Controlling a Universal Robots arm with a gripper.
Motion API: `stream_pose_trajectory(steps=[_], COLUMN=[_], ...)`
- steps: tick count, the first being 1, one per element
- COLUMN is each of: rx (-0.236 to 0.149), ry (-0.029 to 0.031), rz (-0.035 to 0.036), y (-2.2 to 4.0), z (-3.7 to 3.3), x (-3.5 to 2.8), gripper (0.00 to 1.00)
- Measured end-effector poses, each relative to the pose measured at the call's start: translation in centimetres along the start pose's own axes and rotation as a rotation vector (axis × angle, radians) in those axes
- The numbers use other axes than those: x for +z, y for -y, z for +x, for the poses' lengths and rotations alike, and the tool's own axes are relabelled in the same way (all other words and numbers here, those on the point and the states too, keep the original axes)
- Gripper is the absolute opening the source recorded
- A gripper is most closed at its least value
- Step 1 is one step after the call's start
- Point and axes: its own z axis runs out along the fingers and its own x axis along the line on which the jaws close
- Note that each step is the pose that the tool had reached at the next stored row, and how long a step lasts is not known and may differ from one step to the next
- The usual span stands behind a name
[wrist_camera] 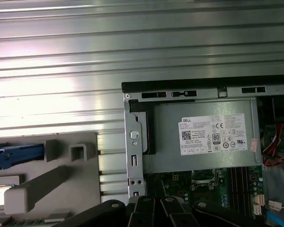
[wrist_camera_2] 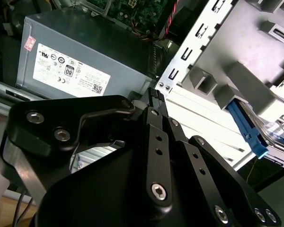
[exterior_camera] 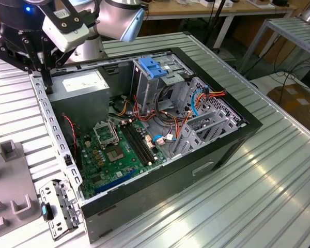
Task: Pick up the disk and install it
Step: 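Reach for the disk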
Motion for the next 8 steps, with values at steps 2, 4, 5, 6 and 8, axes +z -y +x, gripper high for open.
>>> stream_pose_trajectory(steps=[2, 4, 5, 6, 8], rx=[0.0, 0.0, 0.0, 0.0, 0.0], ry=[0.0, 0.0, 0.0, 0.0, 0.0], rz=[0.0, 0.0, 0.0, 0.0, 0.0], y=[0.01, 0.02, 0.02, 0.02, 0.03], z=[0.09, 0.19, 0.23, 0.29, 0.38], x=[0.01, 0.02, 0.02, 0.03, 0.04], gripper=[0.11, 0.11, 0.11, 0.11, 0.11])
